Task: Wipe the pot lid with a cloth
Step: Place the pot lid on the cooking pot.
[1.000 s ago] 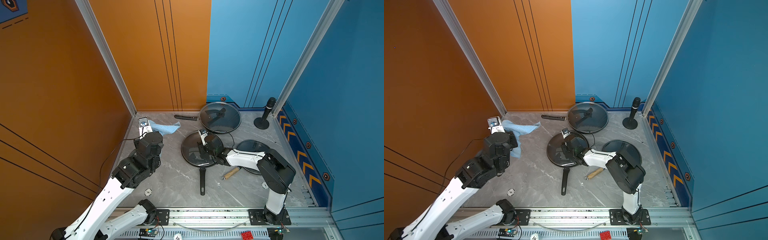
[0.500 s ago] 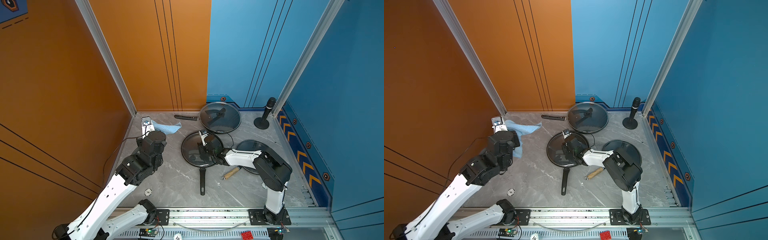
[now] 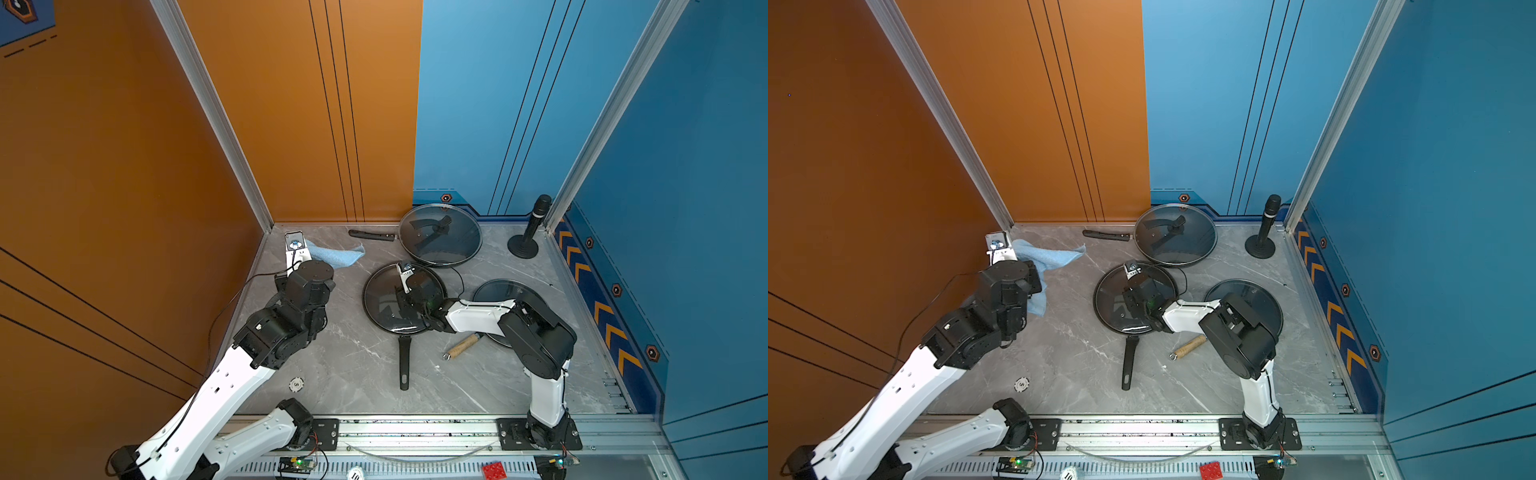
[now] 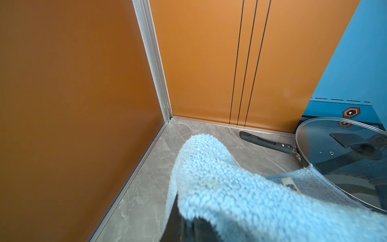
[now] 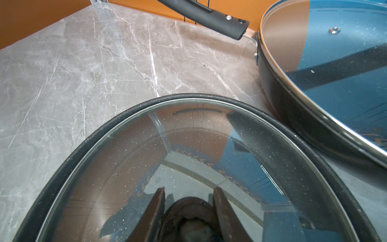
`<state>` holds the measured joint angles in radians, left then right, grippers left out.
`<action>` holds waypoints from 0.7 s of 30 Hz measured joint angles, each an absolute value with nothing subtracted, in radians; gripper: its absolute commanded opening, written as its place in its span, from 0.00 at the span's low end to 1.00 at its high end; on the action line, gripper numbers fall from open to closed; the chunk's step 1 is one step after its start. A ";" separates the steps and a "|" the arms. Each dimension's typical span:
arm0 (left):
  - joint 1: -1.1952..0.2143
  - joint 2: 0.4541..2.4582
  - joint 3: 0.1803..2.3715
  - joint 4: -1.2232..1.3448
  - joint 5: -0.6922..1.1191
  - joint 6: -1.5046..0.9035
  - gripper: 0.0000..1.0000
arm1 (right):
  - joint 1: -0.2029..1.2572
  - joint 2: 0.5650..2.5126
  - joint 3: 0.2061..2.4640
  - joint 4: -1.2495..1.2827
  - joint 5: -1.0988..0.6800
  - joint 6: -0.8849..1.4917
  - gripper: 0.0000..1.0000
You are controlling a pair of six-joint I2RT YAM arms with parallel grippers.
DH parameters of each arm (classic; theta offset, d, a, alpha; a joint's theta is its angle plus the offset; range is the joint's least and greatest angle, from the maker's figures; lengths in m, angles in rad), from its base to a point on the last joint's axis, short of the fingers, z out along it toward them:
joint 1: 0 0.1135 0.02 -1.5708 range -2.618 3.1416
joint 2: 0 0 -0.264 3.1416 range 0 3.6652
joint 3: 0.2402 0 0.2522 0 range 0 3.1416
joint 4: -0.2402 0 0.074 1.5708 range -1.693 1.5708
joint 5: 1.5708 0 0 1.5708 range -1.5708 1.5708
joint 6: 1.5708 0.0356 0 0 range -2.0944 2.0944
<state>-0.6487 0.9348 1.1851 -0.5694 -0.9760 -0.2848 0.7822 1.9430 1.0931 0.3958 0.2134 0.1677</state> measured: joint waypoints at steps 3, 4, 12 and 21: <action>-0.649 0.934 1.185 -0.569 -0.976 -0.284 0.00 | 0.786 1.943 1.093 0.396 0.226 0.157 0.00; -0.649 0.934 1.185 -0.569 -0.976 -0.284 0.00 | 0.786 1.943 1.093 0.396 0.230 0.155 0.00; -0.646 0.937 1.185 -0.569 -0.969 -0.278 0.00 | 0.794 1.956 1.093 0.397 0.250 0.145 0.35; -0.623 0.947 1.185 -0.558 -0.950 -0.277 0.00 | 0.793 1.955 1.111 0.430 0.244 0.142 0.71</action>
<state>-0.6228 0.9470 1.1851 -0.5579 -0.9504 -0.2771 0.7929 1.9549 1.1107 0.4297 0.2436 0.1417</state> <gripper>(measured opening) 0.074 0.665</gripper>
